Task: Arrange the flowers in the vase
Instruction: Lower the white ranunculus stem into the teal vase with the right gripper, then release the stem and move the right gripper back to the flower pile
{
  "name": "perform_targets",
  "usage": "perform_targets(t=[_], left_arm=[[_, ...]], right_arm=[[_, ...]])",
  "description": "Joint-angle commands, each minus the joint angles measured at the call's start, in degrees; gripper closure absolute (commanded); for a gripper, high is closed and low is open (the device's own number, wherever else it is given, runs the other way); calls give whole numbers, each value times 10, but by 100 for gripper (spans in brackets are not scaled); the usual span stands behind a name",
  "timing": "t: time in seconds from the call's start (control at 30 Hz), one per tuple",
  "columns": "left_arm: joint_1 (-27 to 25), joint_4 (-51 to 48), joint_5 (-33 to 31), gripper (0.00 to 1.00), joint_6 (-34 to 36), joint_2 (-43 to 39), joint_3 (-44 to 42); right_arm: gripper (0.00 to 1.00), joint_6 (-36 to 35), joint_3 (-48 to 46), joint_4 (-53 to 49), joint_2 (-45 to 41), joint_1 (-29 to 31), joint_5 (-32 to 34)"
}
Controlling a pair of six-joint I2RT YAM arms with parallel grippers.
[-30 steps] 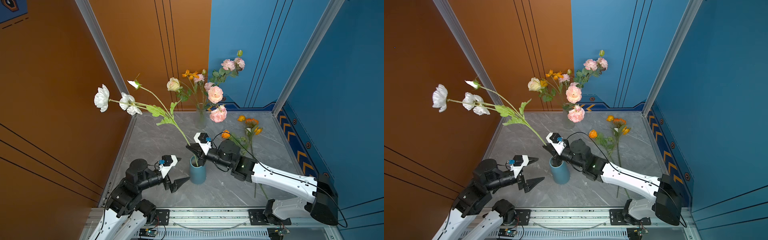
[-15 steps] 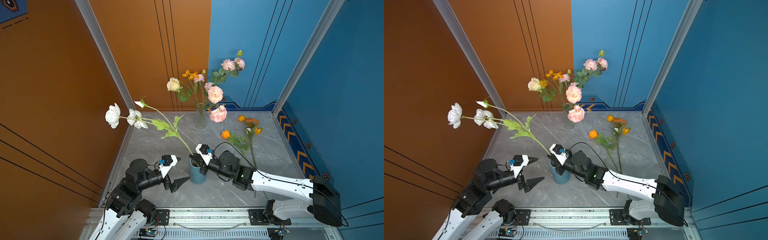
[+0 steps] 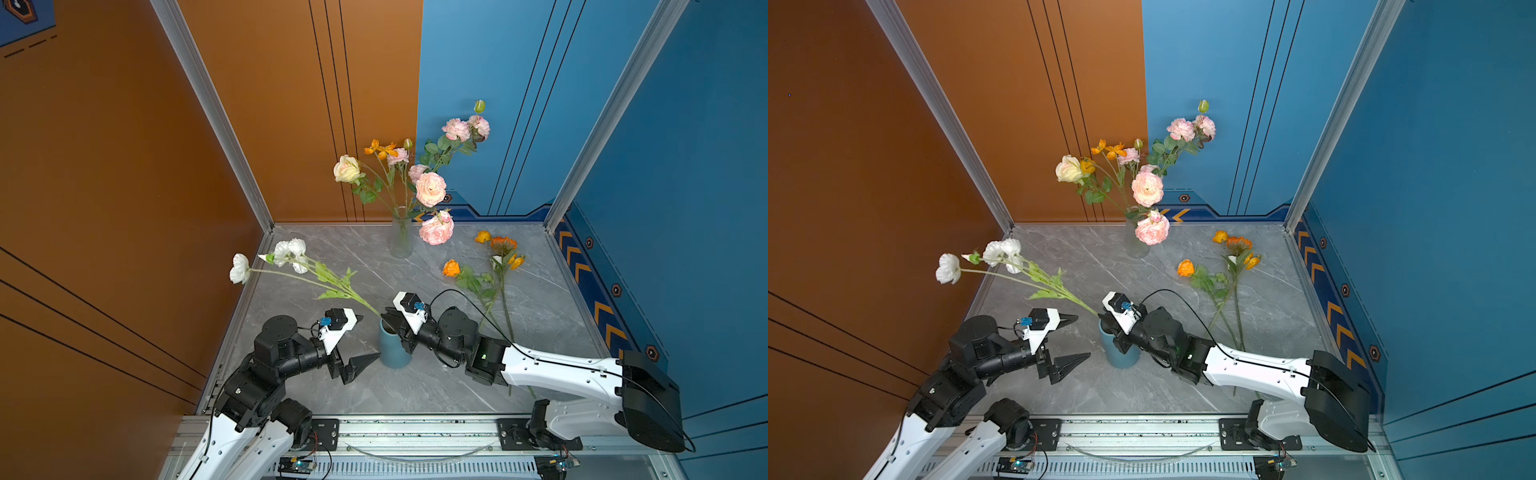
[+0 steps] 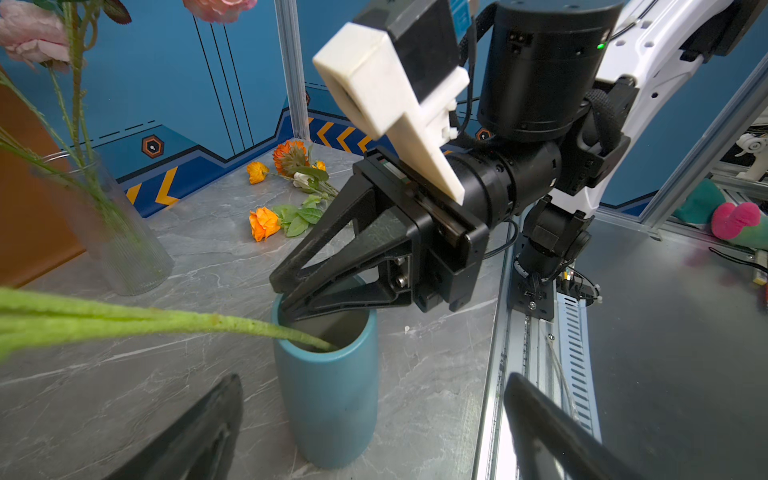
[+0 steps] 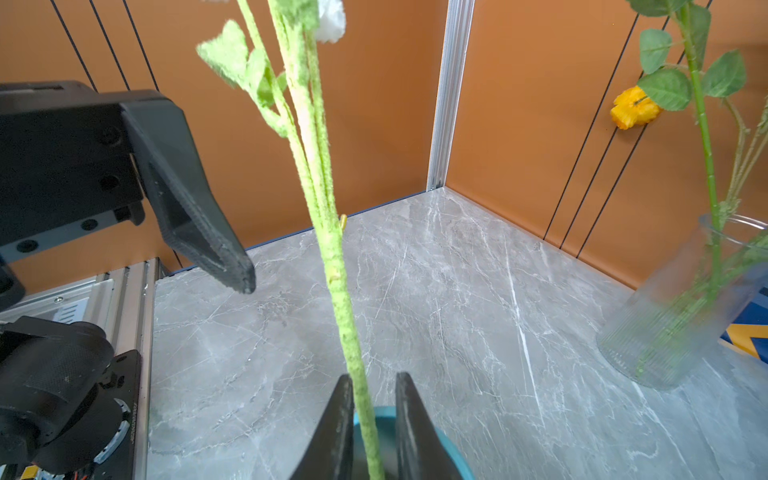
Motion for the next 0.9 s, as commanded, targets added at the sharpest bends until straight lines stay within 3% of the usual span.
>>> perform_targets(t=[0.0,0.1,0.3,0.43,0.5,0.63,0.77,0.87], left_arm=[[5,-3,0,2,-1,2,-9],[6,-3,4,2,-1,4,-9],[5,-3,22,2,0,13,-9],[0,2,15,2,-3,20,-11],[-8,4,2,2,-3,27,-12],[-35,5,-24,2,13,45,-6],[-84,21,-64,2,34,71,16],[-156,43,-126,2,63,117,45]], right_arm=[[78,6,-9,14,-8,4,19],[67,6,-11,4,-20,4,23],[32,21,-25,-68,-92,-6,70],[18,108,-17,-205,-152,-65,144],[16,191,-14,-288,-175,-129,165],[17,311,-30,-404,-207,-306,64],[18,327,-22,-504,-214,-407,43],[26,329,-5,-578,-187,-485,25]])
